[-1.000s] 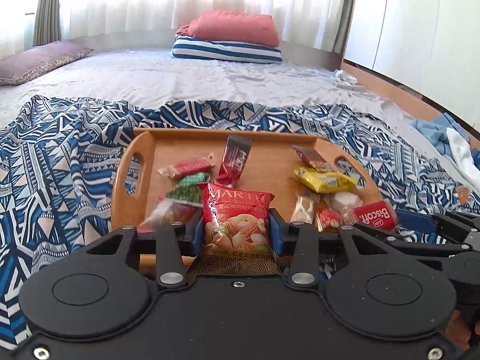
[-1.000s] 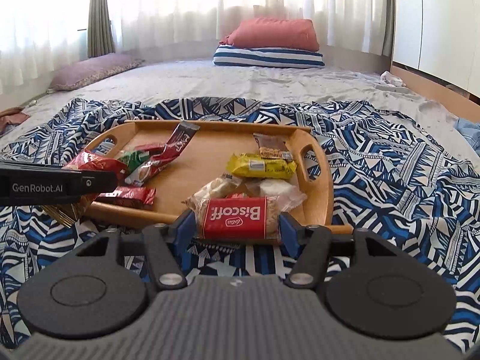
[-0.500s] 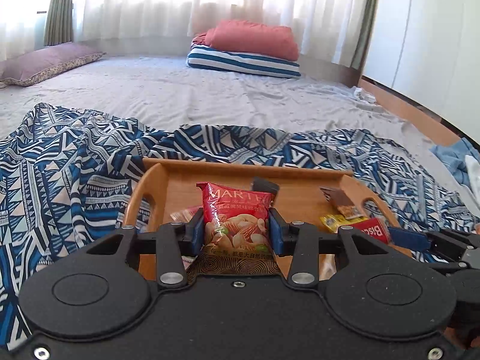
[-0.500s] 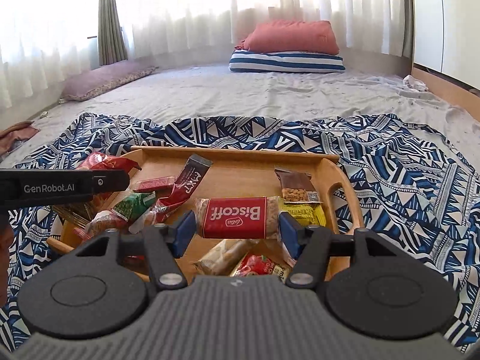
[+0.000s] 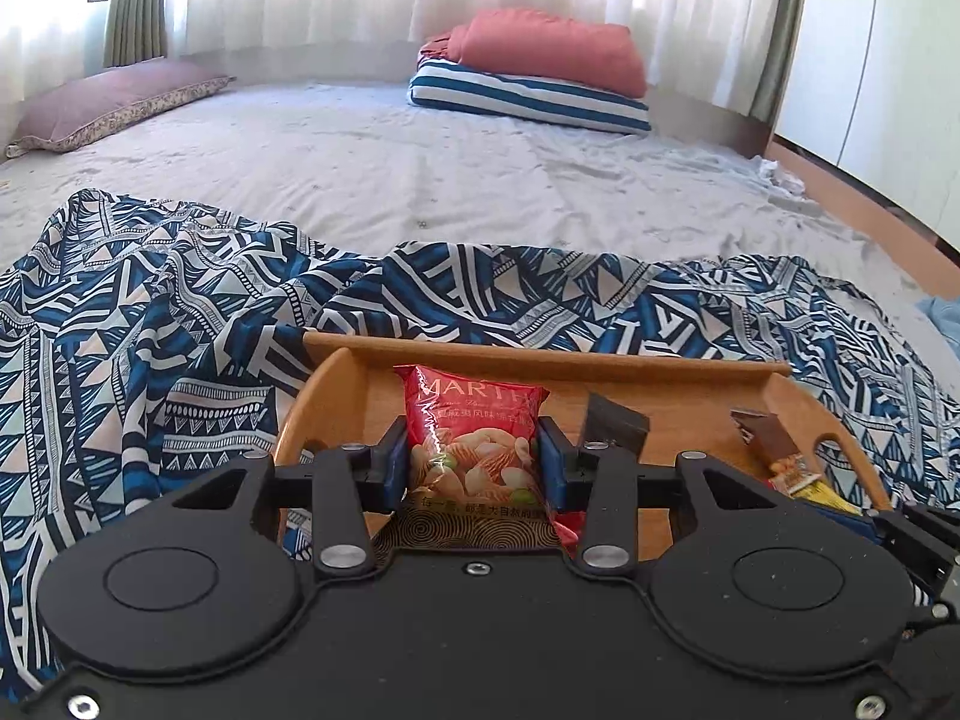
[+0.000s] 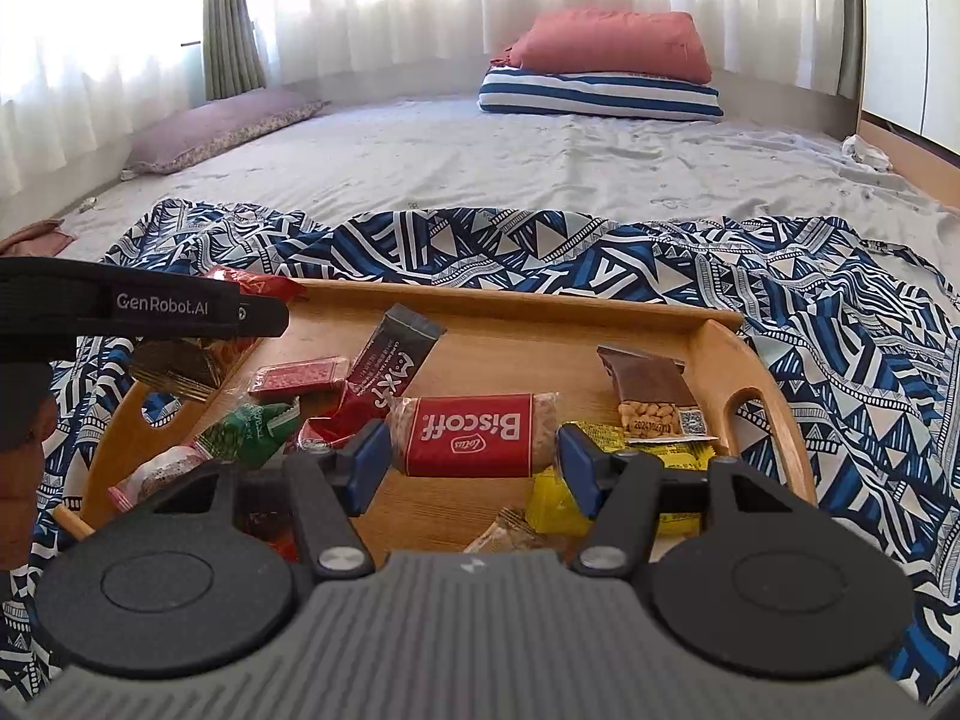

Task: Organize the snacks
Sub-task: 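Carry the Martha bag and Biscoff packet over the tray with both tools, then lower both snacks onto the tray and open both tools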

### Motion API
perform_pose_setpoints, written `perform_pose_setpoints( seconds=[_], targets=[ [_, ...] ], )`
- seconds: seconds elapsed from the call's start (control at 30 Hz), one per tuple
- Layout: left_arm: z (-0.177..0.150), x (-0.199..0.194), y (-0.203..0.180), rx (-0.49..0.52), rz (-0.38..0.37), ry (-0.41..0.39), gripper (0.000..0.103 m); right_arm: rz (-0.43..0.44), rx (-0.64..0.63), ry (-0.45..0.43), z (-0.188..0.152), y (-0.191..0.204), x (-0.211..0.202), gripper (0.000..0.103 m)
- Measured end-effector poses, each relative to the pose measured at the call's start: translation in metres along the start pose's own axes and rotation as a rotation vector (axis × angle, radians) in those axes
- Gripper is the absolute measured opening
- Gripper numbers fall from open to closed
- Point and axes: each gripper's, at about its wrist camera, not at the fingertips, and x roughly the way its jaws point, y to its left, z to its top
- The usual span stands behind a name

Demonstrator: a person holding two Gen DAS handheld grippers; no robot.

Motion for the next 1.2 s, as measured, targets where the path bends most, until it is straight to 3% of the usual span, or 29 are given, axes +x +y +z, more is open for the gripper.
perform_pose_setpoints(
  seconds=[0.43, 1.0, 1.13, 1.2],
  targets=[
    [0.008, 0.05, 0.012, -0.068, 0.044, 0.08, 0.04, 0.011, -0.041, 0.019, -0.004, 0.006, 0.021, 0.064],
    [0.001, 0.063, 0.006, -0.02, 0.065, 0.094, 0.041, 0.027, -0.056, 0.012, -0.007, 0.008, 0.027, 0.066],
    [0.001, 0.059, 0.006, -0.015, 0.063, 0.092, 0.045, 0.032, -0.054, -0.001, -0.006, 0.007, 0.024, 0.069],
    [0.001, 0.055, 0.006, -0.018, 0.064, 0.088, 0.049, 0.038, -0.051, -0.006, -0.006, 0.007, 0.022, 0.077]
  ],
)
